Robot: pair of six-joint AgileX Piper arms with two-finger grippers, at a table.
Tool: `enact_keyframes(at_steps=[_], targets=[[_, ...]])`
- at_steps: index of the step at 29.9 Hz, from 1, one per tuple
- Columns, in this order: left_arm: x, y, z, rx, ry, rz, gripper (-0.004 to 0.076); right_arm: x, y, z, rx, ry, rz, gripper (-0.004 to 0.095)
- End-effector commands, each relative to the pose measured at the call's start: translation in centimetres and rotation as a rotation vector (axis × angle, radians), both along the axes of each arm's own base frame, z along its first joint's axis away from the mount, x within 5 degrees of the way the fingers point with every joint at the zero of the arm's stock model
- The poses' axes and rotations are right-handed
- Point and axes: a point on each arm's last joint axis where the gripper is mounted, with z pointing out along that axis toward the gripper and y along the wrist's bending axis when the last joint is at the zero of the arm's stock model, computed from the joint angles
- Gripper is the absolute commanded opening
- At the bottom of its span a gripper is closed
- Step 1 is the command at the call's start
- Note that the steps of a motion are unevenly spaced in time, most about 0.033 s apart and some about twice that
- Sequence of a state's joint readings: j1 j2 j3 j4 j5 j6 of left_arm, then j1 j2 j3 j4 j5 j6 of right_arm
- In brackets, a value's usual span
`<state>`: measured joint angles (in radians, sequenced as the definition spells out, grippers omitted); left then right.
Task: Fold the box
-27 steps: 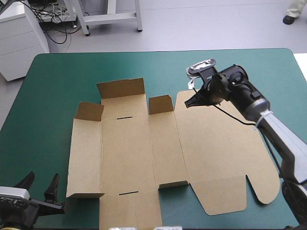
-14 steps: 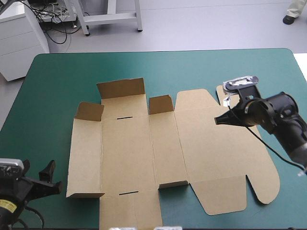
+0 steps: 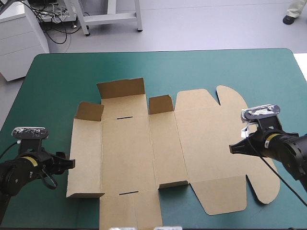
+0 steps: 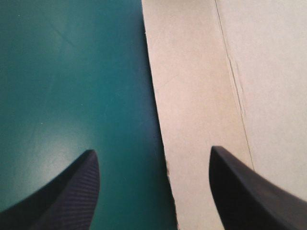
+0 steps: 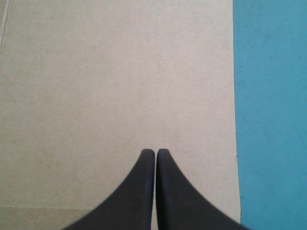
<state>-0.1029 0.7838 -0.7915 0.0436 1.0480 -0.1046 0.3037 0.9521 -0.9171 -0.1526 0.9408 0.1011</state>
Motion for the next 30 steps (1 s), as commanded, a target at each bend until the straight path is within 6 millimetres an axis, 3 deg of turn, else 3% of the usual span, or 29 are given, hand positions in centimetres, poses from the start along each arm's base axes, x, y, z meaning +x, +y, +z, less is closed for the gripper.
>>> enact_keyframes(at_steps=[1,7,12,14,18,22,30], targets=[[1.6,-0.3,0.6,-0.036,-0.033,0.021,0.047,-0.9,-0.3,1.6,0.041,-0.101,-0.002,-0.0004],[3.3,-0.2,-0.8,-0.049,0.057,0.059,0.047,-1.9,-0.5,2.2,0.06,-0.126,0.002,-0.0023],[4.2,2.0,-2.3,-0.118,0.158,0.176,0.047,-2.0,-0.6,2.2,0.06,-0.117,0.0,-0.0023],[4.3,2.6,-3.1,-0.22,0.189,0.185,0.047,-2.0,-0.6,2.1,0.059,-0.113,0.0,-0.0023],[4.4,2.3,-5.0,-0.402,0.259,0.098,0.047,-2.0,-0.6,2.1,0.058,-0.111,-0.001,-0.0023],[4.1,2.2,-7.0,-0.433,0.375,0.107,0.047,-2.1,-0.6,2.1,0.056,-0.106,-0.002,-0.0023],[4.0,1.1,-8.3,-0.557,0.374,0.066,0.047,-2.1,-0.6,2.1,0.049,-0.104,0.004,-0.0023]])
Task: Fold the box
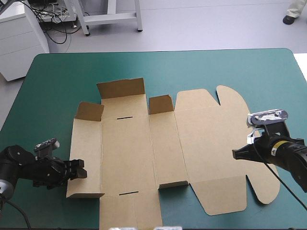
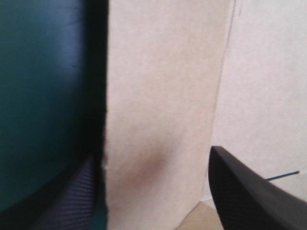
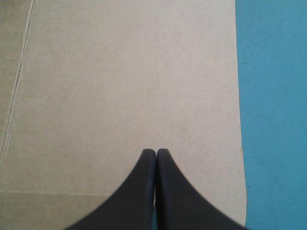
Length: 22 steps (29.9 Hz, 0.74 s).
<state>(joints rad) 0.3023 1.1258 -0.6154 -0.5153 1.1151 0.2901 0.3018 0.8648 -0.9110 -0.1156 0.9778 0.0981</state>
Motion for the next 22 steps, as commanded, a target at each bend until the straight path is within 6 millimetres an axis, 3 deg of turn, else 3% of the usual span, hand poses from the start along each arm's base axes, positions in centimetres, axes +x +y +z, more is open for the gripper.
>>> enact_keyframes(at_steps=[1,6,16,18,22], targets=[[0.4,-0.9,0.7,-0.113,-0.089,-0.003,0.047,0.1,-0.1,1.1,-0.005,-0.074,0.011,-0.0023],[0.6,-1.3,0.8,-0.164,-0.112,0.003,0.047,0.1,-0.2,1.1,-0.011,-0.073,0.016,-0.0023],[1.3,-2.1,-0.7,-0.203,0.019,-0.077,0.0451,0.1,-0.2,1.1,-0.015,-0.073,0.021,-0.0023],[1.3,-2.1,-0.7,-0.197,0.018,-0.079,0.0386,0.1,-0.2,1.1,-0.016,-0.07,0.021,-0.0023],[1.2,-1.9,-0.8,-0.168,0.028,-0.097,0.009,0.1,-0.2,1.1,-0.019,-0.069,0.023,-0.0023]])
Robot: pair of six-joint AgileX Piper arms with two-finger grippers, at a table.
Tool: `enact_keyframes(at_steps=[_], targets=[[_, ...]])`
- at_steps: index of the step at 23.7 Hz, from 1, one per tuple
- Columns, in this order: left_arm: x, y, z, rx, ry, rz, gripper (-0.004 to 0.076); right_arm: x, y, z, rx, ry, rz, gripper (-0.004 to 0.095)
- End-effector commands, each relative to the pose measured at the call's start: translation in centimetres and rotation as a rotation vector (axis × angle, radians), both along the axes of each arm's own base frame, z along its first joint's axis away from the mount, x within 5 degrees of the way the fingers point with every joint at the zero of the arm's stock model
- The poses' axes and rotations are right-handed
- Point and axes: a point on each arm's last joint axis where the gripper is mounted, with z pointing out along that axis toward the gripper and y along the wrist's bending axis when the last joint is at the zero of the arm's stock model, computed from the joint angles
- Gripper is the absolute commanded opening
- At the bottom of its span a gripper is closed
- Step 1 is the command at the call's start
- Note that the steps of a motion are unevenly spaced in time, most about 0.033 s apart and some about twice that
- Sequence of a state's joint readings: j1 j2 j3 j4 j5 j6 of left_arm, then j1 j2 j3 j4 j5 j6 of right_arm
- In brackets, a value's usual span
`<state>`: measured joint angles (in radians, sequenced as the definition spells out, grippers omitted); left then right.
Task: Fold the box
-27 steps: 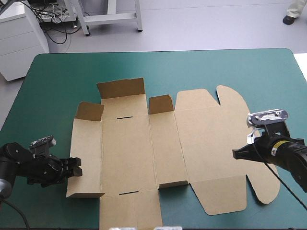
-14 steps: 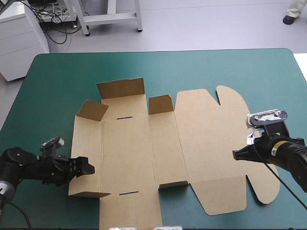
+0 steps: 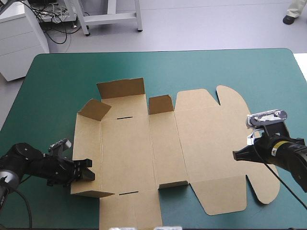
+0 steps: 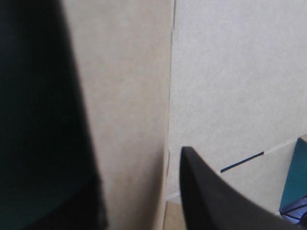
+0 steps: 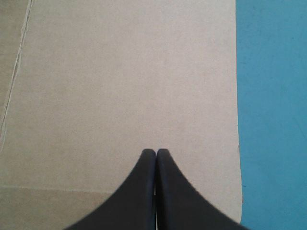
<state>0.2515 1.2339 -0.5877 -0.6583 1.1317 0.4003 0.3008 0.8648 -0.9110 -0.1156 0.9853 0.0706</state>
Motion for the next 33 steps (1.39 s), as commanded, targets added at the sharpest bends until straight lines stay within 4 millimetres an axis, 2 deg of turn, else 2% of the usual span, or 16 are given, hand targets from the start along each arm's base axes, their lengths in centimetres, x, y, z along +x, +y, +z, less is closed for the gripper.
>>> enact_keyframes(at_steps=[1,2,6,8,9,10,11,13,16,20,26,33], targets=[[0.2,-0.2,1.0,-0.022,-0.03,-0.005,0.0004,0.1,-0.1,1.1,0.002,-0.074,0.006,-0.0023],[0.3,-0.3,1.0,-0.023,-0.031,-0.005,-0.0028,0.1,-0.1,1.1,0.001,-0.074,0.007,-0.0023],[0.7,-0.2,2.0,-0.023,-0.067,-0.044,-0.0032,0.1,-0.1,1.1,-0.001,-0.073,0.008,-0.0023],[1.5,0.2,3.9,0.014,-0.094,-0.102,-0.0032,0.1,-0.1,1.1,-0.001,-0.073,0.008,-0.0023],[2.0,0.3,5.4,0.02,-0.104,-0.145,-0.0032,0.1,-0.1,1.1,-0.001,-0.073,0.008,-0.0023],[2.5,0.4,6.2,0.054,-0.126,-0.158,-0.0032,0.1,-0.1,1.1,-0.001,-0.073,0.008,-0.0023],[3.2,0.8,7.6,0.168,-0.144,-0.185,-0.0032,0.1,-0.2,1.1,-0.005,-0.068,0.008,-0.0023],[4.2,0.9,9.1,0.365,-0.154,-0.252,-0.0032,0.1,-0.3,1.1,-0.021,-0.07,0.005,-0.0023],[6.1,-1.0,10.5,0.562,-0.216,-0.443,-0.0032,0.0,-0.3,1.0,-0.026,-0.059,0.003,-0.0023],[9.6,-4.7,11.2,0.791,-0.278,-0.679,-0.0032,-0.1,-0.4,0.9,-0.039,-0.043,0.0,-0.0023],[13.0,-8.5,12.7,1.121,-0.427,-0.896,-0.0032,-0.2,-0.5,0.8,-0.042,-0.032,-0.002,-0.0023],[13.4,-14.1,14.4,1.199,-0.788,-1.006,-0.0032,-0.3,-0.5,0.7,-0.04,-0.018,-0.01,-0.0023]])
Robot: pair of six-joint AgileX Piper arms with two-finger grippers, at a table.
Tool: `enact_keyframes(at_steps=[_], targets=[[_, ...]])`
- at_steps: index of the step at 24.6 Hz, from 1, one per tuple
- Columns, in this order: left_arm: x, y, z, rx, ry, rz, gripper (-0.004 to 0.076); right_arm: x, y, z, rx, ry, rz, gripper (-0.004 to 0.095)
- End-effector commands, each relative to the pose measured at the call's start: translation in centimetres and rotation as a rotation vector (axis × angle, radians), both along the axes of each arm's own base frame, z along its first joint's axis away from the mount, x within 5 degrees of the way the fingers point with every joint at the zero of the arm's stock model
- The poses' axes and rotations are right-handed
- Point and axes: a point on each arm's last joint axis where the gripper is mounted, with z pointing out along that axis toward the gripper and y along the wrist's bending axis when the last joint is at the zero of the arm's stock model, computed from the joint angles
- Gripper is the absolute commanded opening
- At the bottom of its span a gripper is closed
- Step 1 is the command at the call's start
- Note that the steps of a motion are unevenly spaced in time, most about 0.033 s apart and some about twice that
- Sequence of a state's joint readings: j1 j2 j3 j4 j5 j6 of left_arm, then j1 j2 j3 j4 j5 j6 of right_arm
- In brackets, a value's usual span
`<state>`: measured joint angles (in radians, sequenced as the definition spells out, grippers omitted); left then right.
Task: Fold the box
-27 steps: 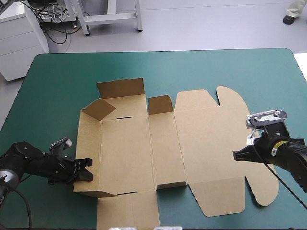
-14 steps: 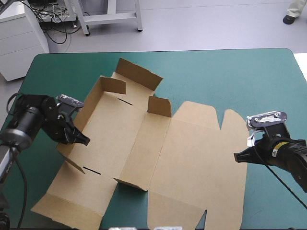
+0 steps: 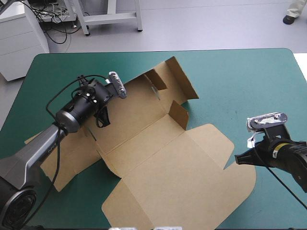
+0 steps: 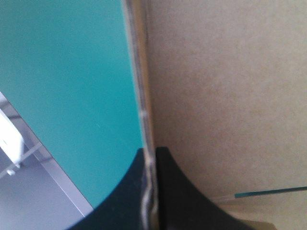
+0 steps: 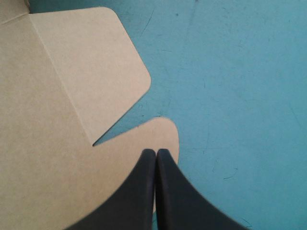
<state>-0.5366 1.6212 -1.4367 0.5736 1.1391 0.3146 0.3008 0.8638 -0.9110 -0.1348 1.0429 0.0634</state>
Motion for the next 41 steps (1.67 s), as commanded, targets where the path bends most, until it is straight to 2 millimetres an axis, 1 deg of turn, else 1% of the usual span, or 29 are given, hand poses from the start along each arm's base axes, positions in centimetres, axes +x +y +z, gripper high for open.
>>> enact_keyframes(at_steps=[1,6,9,11,12,13,15,16,17,19,23,25,29,32,35,39,41], targets=[[-0.6,-2.4,2.9,-0.02,-0.178,-0.161,-0.0032,0.1,-0.2,1.0,-0.003,-0.062,-0.005,-0.0023],[-1.5,-5.2,3.5,0.004,-0.268,-0.313,-0.0032,-0.1,-0.3,0.8,-0.008,-0.035,-0.012,-0.0023],[-2.1,-6.6,3.2,0.022,-0.314,-0.374,-0.0032,-0.1,-0.3,0.8,-0.002,-0.035,-0.018,-0.0023],[-3.1,-7.7,2.2,0.047,-0.349,-0.427,-0.0032,-0.1,-0.3,0.8,0.011,-0.036,-0.035,-0.0023],[-4.1,-8.5,1.3,0.067,-0.376,-0.469,-0.0032,-0.1,-0.3,0.9,0.01,-0.039,-0.041,-0.0023],[-4.6,-8.9,0.7,0.081,-0.398,-0.492,-0.0032,0.0,-0.3,0.9,0.012,-0.04,-0.045,-0.0023],[-6.5,-9.5,-0.5,0.12,-0.479,-0.552,-0.0032,0.0,-0.5,0.9,0.014,-0.046,-0.08,-0.0023],[-7.8,-9.8,-0.9,0.127,-0.544,-0.58,-0.0032,0.0,-0.6,0.9,0.008,-0.048,-0.085,-0.0023],[-8.5,-10.0,-1.1,0.123,-0.569,-0.596,-0.0032,0.0,-0.7,0.9,0.007,-0.05,-0.091,-0.0023],[-10.9,-10.4,-1.6,0.111,-0.601,-0.629,-0.0032,0.1,-0.9,1.0,-0.001,-0.058,-0.124,-0.0022],[-13.0,-10.9,-1.5,0.124,-0.615,-0.64,-0.0032,0.1,-1.2,1.0,-0.009,-0.058,-0.162,-0.0021],[-14.1,-11.5,-1.5,0.109,-0.607,-0.659,-0.0032,0.0,-1.4,0.9,-0.023,-0.043,-0.179,-0.0021],[-14.6,-11.8,-1.6,0.097,-0.606,-0.679,-0.0032,-0.2,-1.4,0.8,-0.031,-0.022,-0.185,-0.0001],[-14.6,-11.7,-1.6,0.079,-0.61,-0.647,-0.0032,-0.2,-1.4,0.8,-0.031,-0.022,-0.185,0.0078],[-14.6,-11.6,-1.5,0.068,-0.61,-0.625,-0.0032,-0.2,-1.4,0.7,-0.027,-0.017,-0.187,0.022],[-14.6,-11.6,-1.7,0.059,-0.599,-0.624,-0.0032,-0.3,-1.4,0.7,-0.019,-0.008,-0.191,0.0476],[-14.6,-11.6,-1.7,0.054,-0.592,-0.62,-0.0032,-0.3,-1.3,0.7,-0.007,-0.006,-0.189,0.0588]])
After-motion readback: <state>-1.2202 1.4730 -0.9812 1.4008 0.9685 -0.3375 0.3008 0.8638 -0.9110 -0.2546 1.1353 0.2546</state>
